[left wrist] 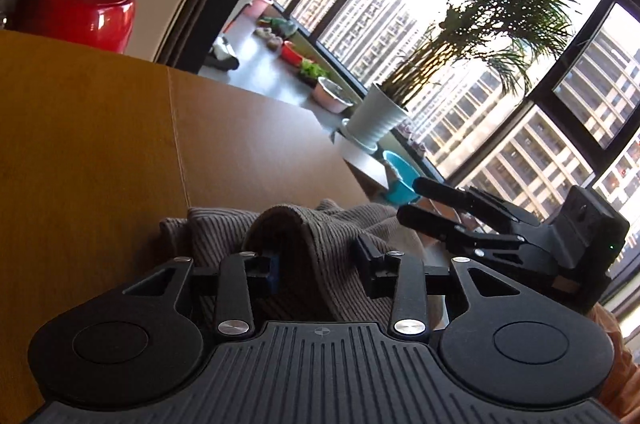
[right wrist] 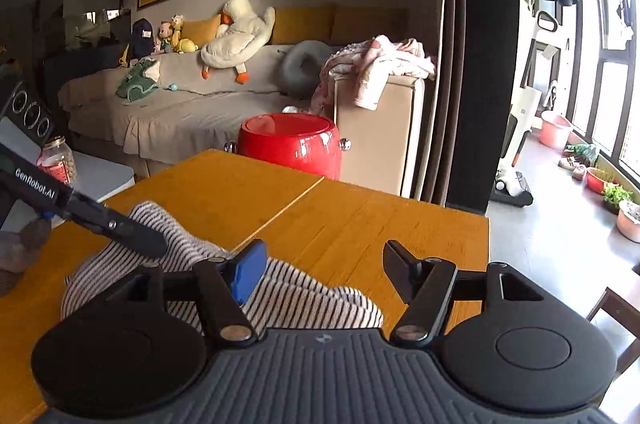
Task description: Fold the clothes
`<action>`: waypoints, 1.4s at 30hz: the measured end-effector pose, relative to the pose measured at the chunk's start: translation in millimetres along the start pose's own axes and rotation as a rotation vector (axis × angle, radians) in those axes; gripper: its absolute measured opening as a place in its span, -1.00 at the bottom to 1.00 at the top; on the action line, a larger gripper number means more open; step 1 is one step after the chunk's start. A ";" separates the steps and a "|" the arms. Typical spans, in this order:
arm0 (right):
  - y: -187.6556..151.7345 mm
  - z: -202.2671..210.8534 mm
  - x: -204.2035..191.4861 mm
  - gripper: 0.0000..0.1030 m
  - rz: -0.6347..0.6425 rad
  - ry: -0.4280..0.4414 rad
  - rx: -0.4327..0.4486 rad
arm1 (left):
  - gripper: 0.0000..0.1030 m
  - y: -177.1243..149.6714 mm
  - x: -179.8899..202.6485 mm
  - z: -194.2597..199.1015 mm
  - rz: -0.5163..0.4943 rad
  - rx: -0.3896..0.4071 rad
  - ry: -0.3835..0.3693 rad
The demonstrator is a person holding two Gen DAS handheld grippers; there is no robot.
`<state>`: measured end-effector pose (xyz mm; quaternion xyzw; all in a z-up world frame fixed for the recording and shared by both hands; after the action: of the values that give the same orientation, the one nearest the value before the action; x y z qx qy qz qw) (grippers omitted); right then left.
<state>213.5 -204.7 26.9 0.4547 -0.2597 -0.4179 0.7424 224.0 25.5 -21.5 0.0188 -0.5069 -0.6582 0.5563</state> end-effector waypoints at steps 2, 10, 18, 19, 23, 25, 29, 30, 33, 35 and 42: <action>-12.6 -7.9 3.9 0.30 -0.008 -0.029 -0.030 | -0.27 -0.2 -0.2 3.0 -0.025 0.006 0.028; -36.6 -24.8 25.9 0.63 -0.116 -0.094 -0.050 | -0.04 -0.4 -24.3 24.4 -0.052 0.060 0.151; -58.4 16.4 50.4 0.69 -0.462 0.144 0.027 | 0.64 -42.3 13.7 51.9 -0.180 -0.003 -0.145; -65.8 13.3 51.3 0.69 -0.486 0.152 0.019 | 0.70 -49.8 19.7 44.9 -0.208 -0.028 -0.133; -86.0 -3.5 46.6 0.69 -0.620 0.217 0.009 | 0.68 -71.3 31.9 12.4 -0.294 -0.084 -0.056; -81.7 -0.2 37.8 0.55 -0.616 0.284 0.040 | 0.41 -74.5 36.4 6.3 -0.340 -0.067 -0.028; -71.8 11.0 10.4 -0.16 -0.508 0.298 0.035 | -0.04 -60.9 26.8 7.4 -0.175 -0.099 -0.102; -64.2 14.6 9.0 -0.34 -0.512 0.312 0.042 | -0.07 -58.7 26.0 8.6 -0.144 -0.114 -0.126; -37.0 22.1 6.7 -0.51 -0.509 0.354 0.068 | -0.14 -53.0 20.5 8.3 -0.017 -0.176 -0.230; -14.1 14.8 9.5 -0.56 -0.484 0.360 0.077 | -0.17 -49.1 8.6 -0.4 0.109 -0.223 -0.290; -20.5 -90.5 17.2 -0.45 -0.313 0.091 -0.140 | -0.07 -26.1 4.3 31.2 0.020 -0.136 -0.206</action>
<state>283.8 -182.8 -32.2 0.4551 -0.1223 -0.5244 0.7092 185.4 38.9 -22.0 -0.0919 -0.5158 -0.6840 0.5076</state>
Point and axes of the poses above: each gripper's, at about its wrist camera, not at the fingertips, and z roughly against the way its jaws point, x to its right, y to its top, the point moved 6 cm from there along -z, roughly the way its jaws point, and after that the axes turned 1 degree about -z, right-handed, at the moved point
